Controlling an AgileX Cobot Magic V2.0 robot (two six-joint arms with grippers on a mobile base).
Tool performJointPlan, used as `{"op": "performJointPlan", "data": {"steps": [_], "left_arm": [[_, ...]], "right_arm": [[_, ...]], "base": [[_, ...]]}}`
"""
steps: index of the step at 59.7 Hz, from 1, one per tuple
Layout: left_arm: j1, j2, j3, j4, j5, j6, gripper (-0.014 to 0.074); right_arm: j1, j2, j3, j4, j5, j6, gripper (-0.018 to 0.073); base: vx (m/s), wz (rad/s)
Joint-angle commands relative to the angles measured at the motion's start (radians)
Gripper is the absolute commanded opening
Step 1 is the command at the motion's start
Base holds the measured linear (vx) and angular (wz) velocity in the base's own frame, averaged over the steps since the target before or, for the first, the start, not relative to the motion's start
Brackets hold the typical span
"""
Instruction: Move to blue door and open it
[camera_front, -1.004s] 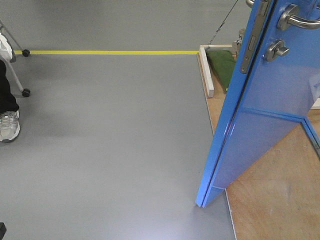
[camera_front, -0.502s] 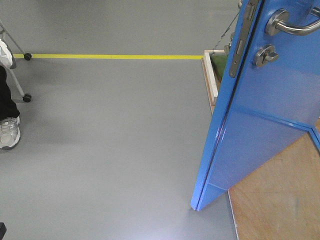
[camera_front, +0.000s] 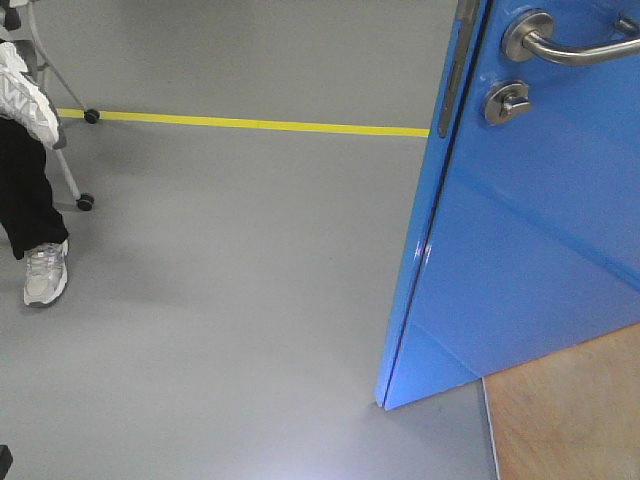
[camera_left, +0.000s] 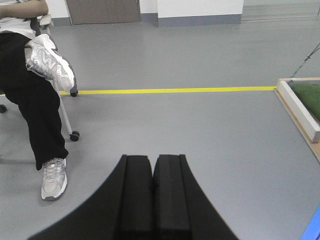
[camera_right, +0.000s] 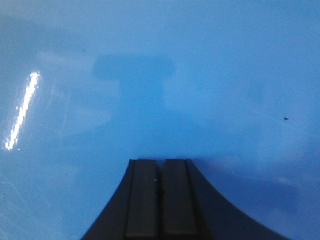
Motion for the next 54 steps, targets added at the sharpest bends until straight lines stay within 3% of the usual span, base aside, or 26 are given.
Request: {"op": "performJointPlan", "data": {"steps": [1, 54], "left_arm": [[-0.002, -0.010, -0.032, 0.002, -0.080, -0.004, 0.0071], [-0.002, -0.010, -0.032, 0.002, -0.080, -0.004, 0.0071]], "right_arm": [[0.007, -0.029, -0.031, 0.019, -0.002, -0.015, -0.0004], [0.007, -0.029, -0.031, 0.019, -0.002, -0.015, -0.0004]], "base": [[0.18, 0.12], [0.19, 0.04]]}}
